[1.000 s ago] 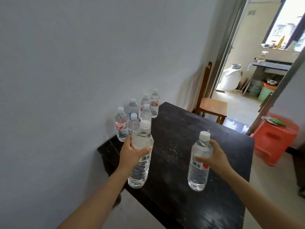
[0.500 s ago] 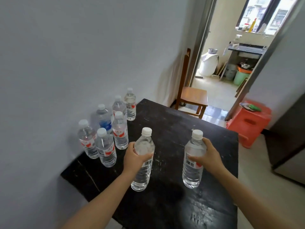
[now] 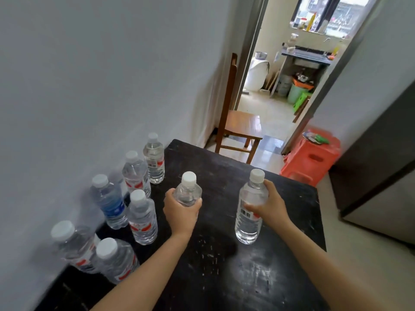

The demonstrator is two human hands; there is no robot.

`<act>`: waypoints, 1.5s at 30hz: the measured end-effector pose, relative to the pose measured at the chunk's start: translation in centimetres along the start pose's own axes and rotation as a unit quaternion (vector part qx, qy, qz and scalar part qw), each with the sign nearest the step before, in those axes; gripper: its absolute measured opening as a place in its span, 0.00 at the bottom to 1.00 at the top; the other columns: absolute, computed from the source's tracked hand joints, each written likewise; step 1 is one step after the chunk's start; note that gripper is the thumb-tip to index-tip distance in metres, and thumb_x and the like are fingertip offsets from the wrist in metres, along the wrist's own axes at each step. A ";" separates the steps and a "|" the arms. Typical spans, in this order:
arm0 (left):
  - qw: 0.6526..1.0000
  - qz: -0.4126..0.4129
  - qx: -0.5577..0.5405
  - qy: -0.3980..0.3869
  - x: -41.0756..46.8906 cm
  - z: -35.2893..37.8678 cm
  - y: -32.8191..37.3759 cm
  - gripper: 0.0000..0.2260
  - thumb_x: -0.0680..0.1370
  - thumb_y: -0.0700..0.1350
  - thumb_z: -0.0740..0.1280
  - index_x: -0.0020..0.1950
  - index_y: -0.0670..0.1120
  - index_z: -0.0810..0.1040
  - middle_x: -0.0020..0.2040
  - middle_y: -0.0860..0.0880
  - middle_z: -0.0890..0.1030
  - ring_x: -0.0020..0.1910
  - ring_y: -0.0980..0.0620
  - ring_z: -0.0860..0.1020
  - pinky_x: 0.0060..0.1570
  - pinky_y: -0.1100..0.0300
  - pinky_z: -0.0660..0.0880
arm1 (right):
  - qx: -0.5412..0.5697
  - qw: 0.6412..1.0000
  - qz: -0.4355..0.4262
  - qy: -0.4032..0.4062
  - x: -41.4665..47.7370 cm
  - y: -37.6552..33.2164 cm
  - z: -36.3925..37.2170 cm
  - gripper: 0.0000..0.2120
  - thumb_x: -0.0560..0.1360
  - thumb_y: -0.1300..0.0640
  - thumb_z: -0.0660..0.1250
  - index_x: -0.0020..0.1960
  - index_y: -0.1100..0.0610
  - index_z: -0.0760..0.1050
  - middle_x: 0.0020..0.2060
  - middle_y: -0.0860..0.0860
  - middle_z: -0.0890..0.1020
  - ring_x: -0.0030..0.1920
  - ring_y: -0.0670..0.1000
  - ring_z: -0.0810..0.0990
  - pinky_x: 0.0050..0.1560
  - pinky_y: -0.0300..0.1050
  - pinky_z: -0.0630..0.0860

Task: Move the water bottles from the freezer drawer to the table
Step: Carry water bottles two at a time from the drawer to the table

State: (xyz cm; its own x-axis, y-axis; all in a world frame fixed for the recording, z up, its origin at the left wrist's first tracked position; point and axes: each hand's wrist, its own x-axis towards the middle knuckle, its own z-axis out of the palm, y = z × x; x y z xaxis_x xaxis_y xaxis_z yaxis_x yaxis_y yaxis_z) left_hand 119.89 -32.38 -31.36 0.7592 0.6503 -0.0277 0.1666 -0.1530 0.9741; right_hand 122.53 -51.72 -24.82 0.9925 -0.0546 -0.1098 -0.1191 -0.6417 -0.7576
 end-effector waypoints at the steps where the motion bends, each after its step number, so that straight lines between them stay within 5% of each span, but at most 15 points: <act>1: 1.000 -0.013 0.003 0.017 0.6 0.3 -0.1 0.26 0.62 0.41 0.78 0.55 0.42 0.70 0.53 0.43 0.76 0.51 0.45 0.76 0.49 0.58 0.71 | -0.003 1.000 0.000 -0.005 0.8 -0.3 0.7 0.37 0.64 0.57 0.77 0.67 0.53 0.62 0.61 0.54 0.75 0.60 0.57 0.75 0.61 0.57 0.73; 11: 0.984 -0.089 -0.064 0.137 6.5 1.7 -1.8 0.28 0.61 0.36 0.77 0.56 0.43 0.68 0.53 0.44 0.75 0.54 0.41 0.75 0.55 0.45 0.74 | -0.043 0.991 -0.047 -0.114 9.1 -5.4 9.2 0.36 0.65 0.58 0.75 0.66 0.53 0.58 0.61 0.54 0.72 0.61 0.56 0.74 0.59 0.53 0.73; 19: 0.972 -0.077 -0.117 0.190 8.2 2.2 -2.9 0.28 0.63 0.36 0.77 0.56 0.48 0.67 0.55 0.47 0.72 0.56 0.44 0.74 0.59 0.49 0.73 | -0.091 0.970 -0.137 -0.178 13.6 -10.0 16.3 0.38 0.62 0.52 0.77 0.64 0.46 0.58 0.58 0.53 0.75 0.60 0.57 0.72 0.59 0.59 0.73; 22: 0.971 -0.072 -0.113 0.197 8.4 2.3 -3.6 0.29 0.63 0.36 0.77 0.58 0.46 0.68 0.56 0.46 0.72 0.57 0.44 0.74 0.59 0.47 0.73 | -0.068 0.966 -0.146 -0.202 14.0 -10.2 17.7 0.38 0.62 0.52 0.77 0.65 0.49 0.59 0.57 0.50 0.75 0.59 0.54 0.74 0.59 0.54 0.73; 27: 0.971 -0.045 -0.137 0.191 8.5 2.2 -4.4 0.30 0.64 0.35 0.76 0.56 0.55 0.65 0.56 0.49 0.73 0.56 0.48 0.74 0.59 0.48 0.73 | -0.054 0.963 -0.168 -0.202 13.8 -8.6 18.3 0.38 0.62 0.55 0.78 0.66 0.53 0.61 0.59 0.51 0.75 0.59 0.52 0.74 0.57 0.49 0.73; 33: 0.974 -0.055 -0.123 0.179 8.7 2.0 -4.4 0.31 0.63 0.35 0.75 0.50 0.65 0.65 0.55 0.51 0.74 0.56 0.50 0.75 0.59 0.49 0.73 | -0.117 0.961 -0.167 -0.189 13.2 -7.4 18.3 0.42 0.65 0.48 0.74 0.71 0.46 0.53 0.65 0.52 0.72 0.65 0.57 0.69 0.63 0.60 0.69; 36: 0.976 -0.086 -0.090 0.176 8.7 2.2 -4.7 0.33 0.61 0.38 0.76 0.60 0.57 0.67 0.59 0.48 0.75 0.59 0.48 0.75 0.61 0.47 0.73 | -0.156 0.955 -0.163 -0.192 12.5 -7.0 17.4 0.45 0.69 0.52 0.72 0.74 0.43 0.45 0.69 0.53 0.67 0.69 0.59 0.63 0.66 0.62 0.64; 39: 0.970 -0.201 -0.051 0.128 8.0 2.8 -5.0 0.43 0.63 0.38 0.75 0.72 0.44 0.56 0.68 0.39 0.67 0.67 0.41 0.67 0.66 0.44 0.66 | -0.156 0.956 -0.155 -0.194 11.2 -6.3 16.3 0.48 0.68 0.54 0.72 0.74 0.43 0.42 0.71 0.54 0.64 0.70 0.59 0.62 0.67 0.61 0.64; 45: 0.963 -0.266 -0.033 -0.019 3.4 2.6 -3.3 0.35 0.70 0.39 0.69 0.72 0.37 0.53 0.70 0.36 0.62 0.67 0.39 0.65 0.67 0.46 0.65 | -0.207 0.950 -0.147 -0.185 6.9 -2.8 12.3 0.45 0.71 0.56 0.70 0.74 0.44 0.42 0.69 0.55 0.66 0.70 0.56 0.63 0.67 0.53 0.65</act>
State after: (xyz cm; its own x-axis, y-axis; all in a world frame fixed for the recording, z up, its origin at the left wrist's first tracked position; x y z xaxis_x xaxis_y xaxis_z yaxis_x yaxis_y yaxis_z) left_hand 123.57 -31.63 -35.27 0.6009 0.5953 -0.5334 0.4981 0.2430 0.8324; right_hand 129.39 -40.89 -31.38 0.8939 0.3962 -0.2095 0.2582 -0.8373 -0.4819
